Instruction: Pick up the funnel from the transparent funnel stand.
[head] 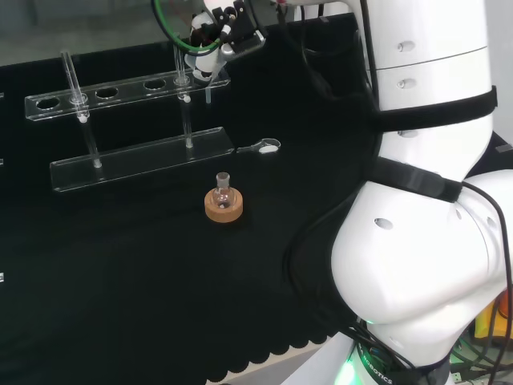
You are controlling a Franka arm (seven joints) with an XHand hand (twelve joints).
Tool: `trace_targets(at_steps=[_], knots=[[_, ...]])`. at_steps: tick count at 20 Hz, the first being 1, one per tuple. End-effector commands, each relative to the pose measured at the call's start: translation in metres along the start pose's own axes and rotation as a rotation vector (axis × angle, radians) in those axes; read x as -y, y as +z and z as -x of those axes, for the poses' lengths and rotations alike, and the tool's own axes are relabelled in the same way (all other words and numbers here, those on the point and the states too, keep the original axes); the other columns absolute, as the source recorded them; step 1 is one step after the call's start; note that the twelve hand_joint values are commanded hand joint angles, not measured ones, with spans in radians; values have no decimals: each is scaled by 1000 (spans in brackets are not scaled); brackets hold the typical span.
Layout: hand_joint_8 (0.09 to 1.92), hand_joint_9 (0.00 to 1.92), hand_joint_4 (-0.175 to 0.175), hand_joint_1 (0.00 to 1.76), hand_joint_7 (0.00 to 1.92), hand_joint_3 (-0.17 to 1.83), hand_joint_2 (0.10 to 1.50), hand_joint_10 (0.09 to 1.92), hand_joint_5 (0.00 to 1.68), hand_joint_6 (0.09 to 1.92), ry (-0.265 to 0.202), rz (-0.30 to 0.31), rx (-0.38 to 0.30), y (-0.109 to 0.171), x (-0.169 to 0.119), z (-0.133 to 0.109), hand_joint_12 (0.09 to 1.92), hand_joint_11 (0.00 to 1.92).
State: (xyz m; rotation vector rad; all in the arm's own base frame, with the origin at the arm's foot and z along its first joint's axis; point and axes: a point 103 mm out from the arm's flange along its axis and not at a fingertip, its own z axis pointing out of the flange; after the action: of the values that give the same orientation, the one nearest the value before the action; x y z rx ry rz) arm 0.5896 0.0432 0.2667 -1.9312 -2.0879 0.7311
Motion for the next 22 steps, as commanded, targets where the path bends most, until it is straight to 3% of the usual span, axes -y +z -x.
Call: trace_targets(at_steps=[1,4,6,9,15,22], knots=[[711,483,-89,848,111,581,611,696,280,87,41,-5,107,-1,0,-2,1420,417],[695,703,-68,889,361,615,633,600,489,88,99,77,194,-10,5,-5,1367,508],[658,905,-36,935,584,659,684,511,730,270,138,162,236,-20,13,-6,1300,617],[620,1070,-3,972,739,704,731,412,847,525,160,212,291,-42,26,-6,1235,717],[611,1118,12,985,766,730,744,371,847,662,179,193,296,-82,62,2,1216,746],[616,1099,13,983,745,739,738,358,830,705,211,186,227,-89,108,10,1219,739]])
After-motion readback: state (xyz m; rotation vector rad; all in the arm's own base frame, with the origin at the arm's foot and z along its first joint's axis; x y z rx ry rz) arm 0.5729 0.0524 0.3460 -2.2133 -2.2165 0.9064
